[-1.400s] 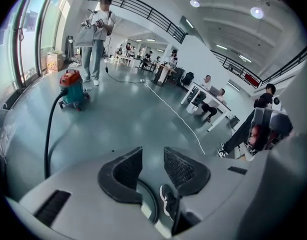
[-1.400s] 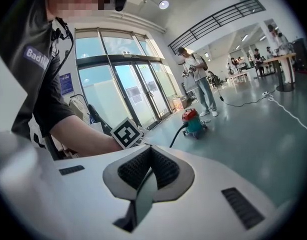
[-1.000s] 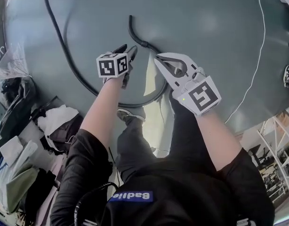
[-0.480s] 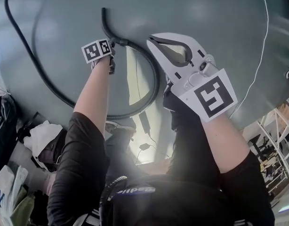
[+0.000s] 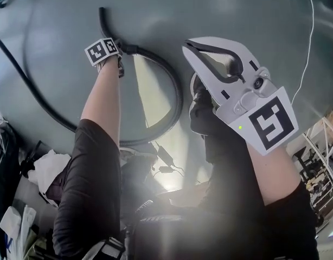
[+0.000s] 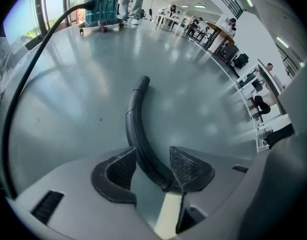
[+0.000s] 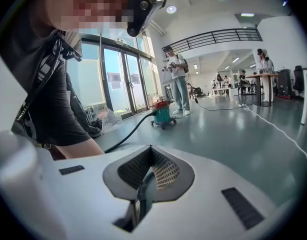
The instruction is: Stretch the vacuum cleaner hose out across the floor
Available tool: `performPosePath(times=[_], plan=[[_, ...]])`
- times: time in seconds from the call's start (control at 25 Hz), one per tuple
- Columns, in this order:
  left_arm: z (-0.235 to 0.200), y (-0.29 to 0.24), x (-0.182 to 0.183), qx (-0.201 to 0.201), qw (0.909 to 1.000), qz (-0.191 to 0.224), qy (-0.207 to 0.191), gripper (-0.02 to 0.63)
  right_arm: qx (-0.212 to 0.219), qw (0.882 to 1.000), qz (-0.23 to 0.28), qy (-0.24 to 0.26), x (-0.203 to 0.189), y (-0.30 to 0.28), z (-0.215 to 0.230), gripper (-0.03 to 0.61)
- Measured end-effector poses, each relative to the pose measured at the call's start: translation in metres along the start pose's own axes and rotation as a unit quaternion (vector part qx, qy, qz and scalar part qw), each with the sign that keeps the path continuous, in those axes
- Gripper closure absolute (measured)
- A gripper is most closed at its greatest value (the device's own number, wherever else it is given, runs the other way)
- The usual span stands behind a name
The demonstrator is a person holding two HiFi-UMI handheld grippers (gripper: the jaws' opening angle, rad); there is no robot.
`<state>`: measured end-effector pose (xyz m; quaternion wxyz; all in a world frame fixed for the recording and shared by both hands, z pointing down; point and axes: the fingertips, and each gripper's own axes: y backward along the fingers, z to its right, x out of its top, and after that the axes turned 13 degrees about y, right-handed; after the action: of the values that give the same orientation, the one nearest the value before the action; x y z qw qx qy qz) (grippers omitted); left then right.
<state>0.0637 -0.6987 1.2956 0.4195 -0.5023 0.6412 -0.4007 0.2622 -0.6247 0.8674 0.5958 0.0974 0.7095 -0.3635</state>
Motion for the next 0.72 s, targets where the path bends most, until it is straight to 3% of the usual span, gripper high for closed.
performPosePath(times=[0.32,0.72], plan=[[-0.023,-0.040,0.003,0.069,0.9975,-0.003,-0.018,0.408,-0.016,1.000,0.010,-0.004,-0.015,0.004,0.020,0.575],[-0.022,-0.054,-0.002,0.059,0.9978,-0.030,-0.004,0.365,-0.019,1.000,-0.004,-0.016,-0.027,0.009,0.021,0.575]])
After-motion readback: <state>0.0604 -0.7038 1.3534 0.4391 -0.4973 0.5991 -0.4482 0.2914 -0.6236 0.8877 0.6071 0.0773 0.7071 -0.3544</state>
